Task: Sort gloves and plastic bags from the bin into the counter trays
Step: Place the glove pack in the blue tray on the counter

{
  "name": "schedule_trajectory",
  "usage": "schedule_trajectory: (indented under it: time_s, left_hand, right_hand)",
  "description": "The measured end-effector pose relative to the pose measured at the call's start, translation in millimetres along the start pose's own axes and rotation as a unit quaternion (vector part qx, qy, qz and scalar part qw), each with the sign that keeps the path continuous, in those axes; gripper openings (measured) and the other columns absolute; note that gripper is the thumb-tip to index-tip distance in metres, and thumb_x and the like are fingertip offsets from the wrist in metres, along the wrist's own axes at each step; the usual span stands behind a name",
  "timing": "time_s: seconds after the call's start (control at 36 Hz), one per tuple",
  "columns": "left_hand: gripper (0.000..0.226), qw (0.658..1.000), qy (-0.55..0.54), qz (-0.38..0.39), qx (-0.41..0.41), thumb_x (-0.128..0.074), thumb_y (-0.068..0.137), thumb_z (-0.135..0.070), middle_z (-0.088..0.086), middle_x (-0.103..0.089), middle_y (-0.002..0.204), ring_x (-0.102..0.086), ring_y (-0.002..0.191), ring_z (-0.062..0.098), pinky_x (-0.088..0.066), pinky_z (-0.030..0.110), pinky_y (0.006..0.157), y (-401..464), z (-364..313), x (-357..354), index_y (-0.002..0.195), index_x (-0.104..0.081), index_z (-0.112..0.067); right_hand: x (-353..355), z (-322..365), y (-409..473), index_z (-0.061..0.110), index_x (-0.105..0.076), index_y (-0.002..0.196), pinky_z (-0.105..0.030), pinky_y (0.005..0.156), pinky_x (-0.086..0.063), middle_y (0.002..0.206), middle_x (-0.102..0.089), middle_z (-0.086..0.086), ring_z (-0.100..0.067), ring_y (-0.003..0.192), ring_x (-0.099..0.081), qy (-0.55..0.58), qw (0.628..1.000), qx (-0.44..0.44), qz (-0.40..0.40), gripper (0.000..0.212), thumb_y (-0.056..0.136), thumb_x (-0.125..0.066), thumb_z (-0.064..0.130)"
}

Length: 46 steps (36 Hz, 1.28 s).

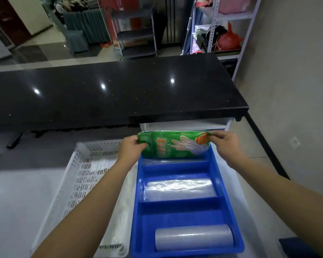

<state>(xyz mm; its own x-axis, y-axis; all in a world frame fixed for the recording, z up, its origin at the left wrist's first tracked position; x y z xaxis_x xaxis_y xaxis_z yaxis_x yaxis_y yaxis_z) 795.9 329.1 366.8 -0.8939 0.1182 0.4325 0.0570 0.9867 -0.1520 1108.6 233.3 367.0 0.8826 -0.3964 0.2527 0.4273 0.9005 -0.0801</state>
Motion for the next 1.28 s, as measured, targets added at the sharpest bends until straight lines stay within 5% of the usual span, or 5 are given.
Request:
schedule_trajectory:
  time_s: [0.19,0.36,0.53,0.69,1.28]
  left_hand:
    - [0.016,0.994,0.108,-0.001,0.004,-0.070,0.082,-0.010,0.000,-0.073,0.076,-0.071,0.076,0.022,-0.060,0.052,0.072,1.0,10.1,7.0,0.076,-0.068,-0.025]
    - [0.025,0.986,0.146,-0.069,-0.046,-0.071,0.084,-0.020,-0.012,-0.069,0.095,-0.067,0.092,0.016,-0.049,0.029,0.064,-8.6,-1.7,9.1,0.106,-0.063,-0.028]
    - [0.059,0.899,0.317,-0.017,-0.300,-0.059,0.090,-0.027,0.004,-0.038,0.152,-0.031,0.141,0.024,-0.027,0.054,0.117,-39.3,-18.0,-30.2,0.146,-0.039,-0.027]
    - [0.075,0.856,0.460,0.130,-0.199,-0.030,0.094,-0.068,-0.005,0.015,0.165,0.013,0.152,0.025,0.007,0.051,0.119,-28.7,14.9,-78.1,0.155,0.004,-0.041]
    - [0.074,0.943,0.327,-0.021,-0.050,-0.054,0.090,-0.060,-0.003,-0.009,0.166,-0.005,0.152,0.023,-0.009,0.050,0.120,-166.1,9.7,-10.9,0.152,-0.017,-0.048]
  right_hand:
    - [-4.9,-4.3,-3.7,0.021,-0.073,0.103,-0.017,0.065,-0.057,0.096,-0.074,0.005,-0.007,0.088,-0.070,-0.043,0.999,-0.002,0.028,0.013,0.095,-0.063,0.020]
    - [-16.3,-3.4,-10.3,0.018,-0.044,0.147,-0.041,0.100,-0.051,0.137,-0.059,-0.005,-0.022,0.125,-0.056,-0.055,0.998,0.003,-0.013,0.056,0.095,-0.064,0.022]
    - [-39.8,-10.4,-31.8,0.033,-0.023,0.155,-0.056,0.119,-0.017,0.164,-0.022,-0.002,-0.024,0.150,-0.016,-0.332,0.933,0.141,0.013,0.073,0.094,-0.056,0.054]
    - [-61.8,-32.4,-25.3,0.049,0.005,0.153,-0.062,0.115,0.009,0.166,0.012,0.005,-0.024,0.151,0.016,-0.519,0.838,0.130,0.108,0.077,0.088,-0.025,0.078]
    - [-44.7,21.4,-116.7,0.046,-0.016,0.154,-0.054,0.120,0.007,0.167,-0.002,0.009,-0.016,0.153,0.009,-0.408,0.878,0.169,0.182,0.076,0.086,-0.020,0.080]
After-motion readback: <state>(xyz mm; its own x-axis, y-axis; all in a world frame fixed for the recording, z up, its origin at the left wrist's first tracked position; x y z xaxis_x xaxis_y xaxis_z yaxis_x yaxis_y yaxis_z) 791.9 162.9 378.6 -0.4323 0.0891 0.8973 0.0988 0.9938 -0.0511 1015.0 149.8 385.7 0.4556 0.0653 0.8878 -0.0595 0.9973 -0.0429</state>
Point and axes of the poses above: each hand's wrist, its own y-axis towards the middle knuckle, its own x-axis out of the back of the hand, z = x × y, the point moved 4 cm from there along y, towards the middle knuckle
